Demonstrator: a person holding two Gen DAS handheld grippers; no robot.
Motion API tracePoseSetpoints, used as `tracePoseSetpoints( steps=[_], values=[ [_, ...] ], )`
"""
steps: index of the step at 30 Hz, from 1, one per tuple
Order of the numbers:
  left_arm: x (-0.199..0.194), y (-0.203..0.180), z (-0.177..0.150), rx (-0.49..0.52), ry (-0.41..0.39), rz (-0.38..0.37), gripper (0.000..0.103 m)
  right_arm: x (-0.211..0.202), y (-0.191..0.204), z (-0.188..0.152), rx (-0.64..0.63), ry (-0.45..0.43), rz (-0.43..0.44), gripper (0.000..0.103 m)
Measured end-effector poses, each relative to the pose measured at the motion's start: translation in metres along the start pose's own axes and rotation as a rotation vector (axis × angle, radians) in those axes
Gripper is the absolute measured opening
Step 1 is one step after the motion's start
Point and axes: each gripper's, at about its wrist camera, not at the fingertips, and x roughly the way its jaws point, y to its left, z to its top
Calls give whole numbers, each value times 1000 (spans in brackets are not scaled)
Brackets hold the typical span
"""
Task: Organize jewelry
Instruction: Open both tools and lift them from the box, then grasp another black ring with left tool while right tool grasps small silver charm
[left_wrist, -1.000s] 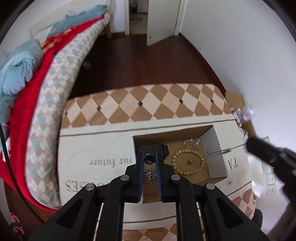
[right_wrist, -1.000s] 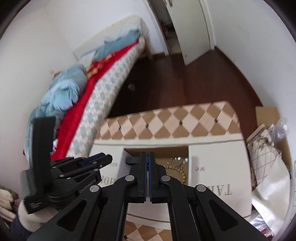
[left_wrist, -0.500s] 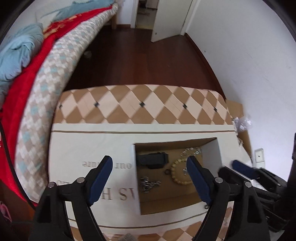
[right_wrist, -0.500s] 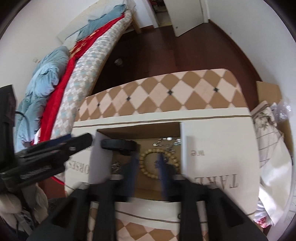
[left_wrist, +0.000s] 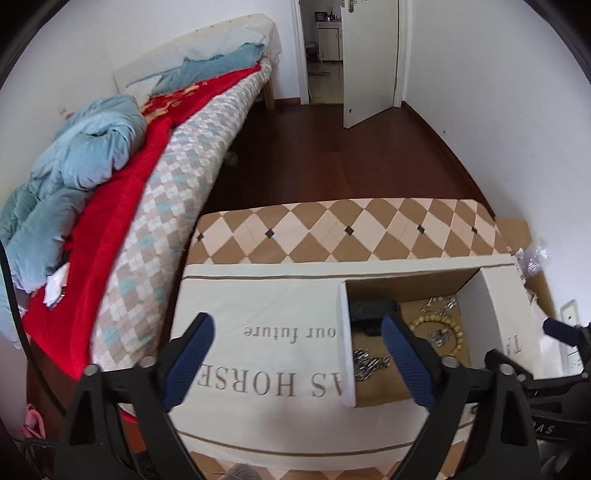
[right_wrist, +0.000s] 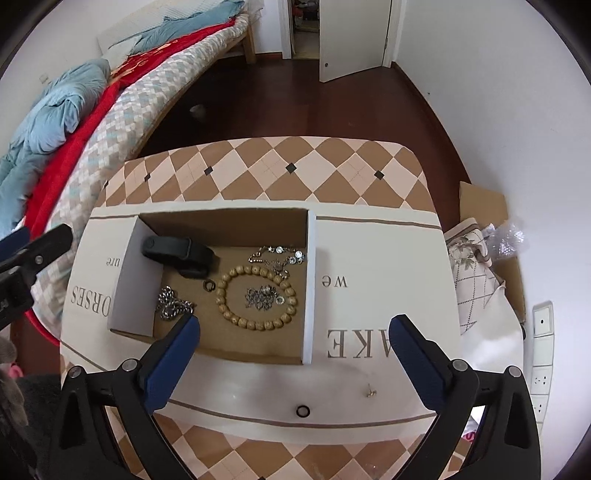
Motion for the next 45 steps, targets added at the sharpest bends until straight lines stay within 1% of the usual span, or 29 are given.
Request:
tracePoseSetpoints(
  steps=[1, 6, 11, 14, 18, 20, 28, 32, 38, 42, 45],
  values=[
    [-1, 0, -3, 4, 1, 0, 102, -1, 0, -2, 2, -5, -2, 103],
    [-13, -3, -15, 7, -2, -11, 102, -14, 3, -7, 4, -33, -18, 103],
    [-31, -5, -25, 6, -23, -18, 102, -40, 3, -16, 6, -80, -33, 103],
    [-51, -7, -31, 8, -56, -20, 102, -61, 3, -25, 6, -116, -41, 103],
    [-78, -9, -39, 10, -116, 16, 102, -87, 3, -35, 15, -164, -50, 103],
    [-92, -9, -44, 10, -136, 20, 102, -100, 3, -42, 22, -190, -56, 103],
    [-131, -5, -58, 5, -190, 16, 102, -149, 3, -64, 54, -277, -74, 103],
    [-144, -5, -66, -10, -202, 9, 102, -170, 5, -74, 57, -323, -95, 103],
    [-161, -5, -72, -21, -224, 13, 102, -192, 6, -86, 73, -359, -87, 103],
    [-166, -5, -72, -27, -235, 42, 102, -199, 6, -90, 83, -368, -75, 103],
    [-164, -6, -72, -36, -248, 47, 102, -199, -3, -95, 115, -368, -31, 103]
  ],
)
